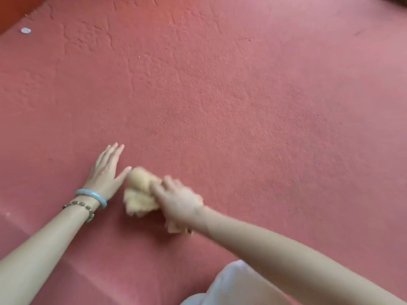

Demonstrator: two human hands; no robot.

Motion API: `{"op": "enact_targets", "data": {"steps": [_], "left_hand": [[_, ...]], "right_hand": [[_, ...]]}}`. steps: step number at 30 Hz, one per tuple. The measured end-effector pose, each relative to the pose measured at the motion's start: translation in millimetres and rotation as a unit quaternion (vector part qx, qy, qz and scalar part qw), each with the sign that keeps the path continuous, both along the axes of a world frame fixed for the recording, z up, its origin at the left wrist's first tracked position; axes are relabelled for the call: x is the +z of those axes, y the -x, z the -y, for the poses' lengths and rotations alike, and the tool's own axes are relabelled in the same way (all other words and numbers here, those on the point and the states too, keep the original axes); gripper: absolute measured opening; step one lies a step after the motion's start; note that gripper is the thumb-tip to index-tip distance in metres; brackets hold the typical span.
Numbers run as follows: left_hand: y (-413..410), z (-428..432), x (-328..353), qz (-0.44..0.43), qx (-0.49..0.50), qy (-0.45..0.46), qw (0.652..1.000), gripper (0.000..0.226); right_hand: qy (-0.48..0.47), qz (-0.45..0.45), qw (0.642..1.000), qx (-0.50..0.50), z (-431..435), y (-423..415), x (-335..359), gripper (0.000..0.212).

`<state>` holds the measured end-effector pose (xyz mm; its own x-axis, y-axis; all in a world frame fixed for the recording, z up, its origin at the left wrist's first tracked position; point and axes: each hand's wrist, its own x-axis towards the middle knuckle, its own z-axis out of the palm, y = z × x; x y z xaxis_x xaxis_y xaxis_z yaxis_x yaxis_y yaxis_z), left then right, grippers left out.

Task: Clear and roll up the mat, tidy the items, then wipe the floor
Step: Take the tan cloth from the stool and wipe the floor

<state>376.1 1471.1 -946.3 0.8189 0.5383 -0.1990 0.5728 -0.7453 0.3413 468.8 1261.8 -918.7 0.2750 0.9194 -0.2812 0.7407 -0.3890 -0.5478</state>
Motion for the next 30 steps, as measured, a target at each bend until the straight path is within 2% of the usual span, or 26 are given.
{"op": "enact_targets", "data": {"steps": [2,5,10,12,13,14,16,20,22,24,26,28,30], "left_hand": [[-0.2,11.3,0.2,-0.015,-0.01,-0.002,1.0,0.063],[-11.1,34.9,0.5,-0.033,-0.032,0.009,0.999,0.064],[-30.4,68.5,-0.4,-0.043,-0.072,0.015,0.996,0.066],[-33.6,74.2,-2.6,-0.046,-0.087,0.013,0.995,0.069],[-34.2,75.6,-3.4,-0.047,-0.092,0.012,0.995,0.073],[-34.4,76.0,-4.8,-0.048,-0.095,0.011,0.994,0.075],[-35.0,76.5,-7.6,-0.049,-0.095,0.008,0.994,0.075],[-37.4,79.4,-7.0,-0.056,-0.079,0.002,0.995,0.067],[-38.1,78.3,-5.9,-0.056,-0.077,-0.008,0.995,0.068],[-39.1,75.8,-4.7,-0.061,-0.08,-0.016,0.995,0.068],[-39.4,73.7,-5.0,-0.068,-0.075,-0.023,0.995,0.068],[-40.7,71.0,-6.4,-0.073,-0.061,-0.027,0.995,0.068],[-41.3,68.4,-8.4,-0.078,-0.044,-0.024,0.996,0.069]], "right_hand": [[0.004,-0.001,0.993,-0.116,23.8,-49.7,-4.2,0.032],[0.031,0.083,0.966,-0.242,96.1,-129.2,-11.3,0.025],[0.124,0.19,0.886,-0.404,228.2,-202.6,-1.7,0.024],[0.154,0.196,0.849,-0.467,248.4,-211.6,4.5,0.027],[0.156,0.19,0.841,-0.482,245.5,-207.9,5.6,0.029],[0.15,0.182,0.847,-0.476,235.3,-197.3,5.2,0.033],[0.125,0.16,0.887,-0.414,198.6,-156.6,2.4,0.043],[0.078,0.077,0.971,-0.212,120.9,-42.6,10.2,0.047],[0.042,0.04,0.993,-0.101,106.1,-4.2,16.4,0.045],[0.024,0.02,0.999,-0.032,111.4,4.8,14.0,0.046],[0.034,0.008,0.998,-0.048,130.2,-13.9,4.6,0.045],[0.04,0.016,0.989,-0.142,157.4,-51.1,-3.1,0.035],[0.059,0.062,0.968,-0.236,195.4,-97.8,-10.5,0.041]]}}
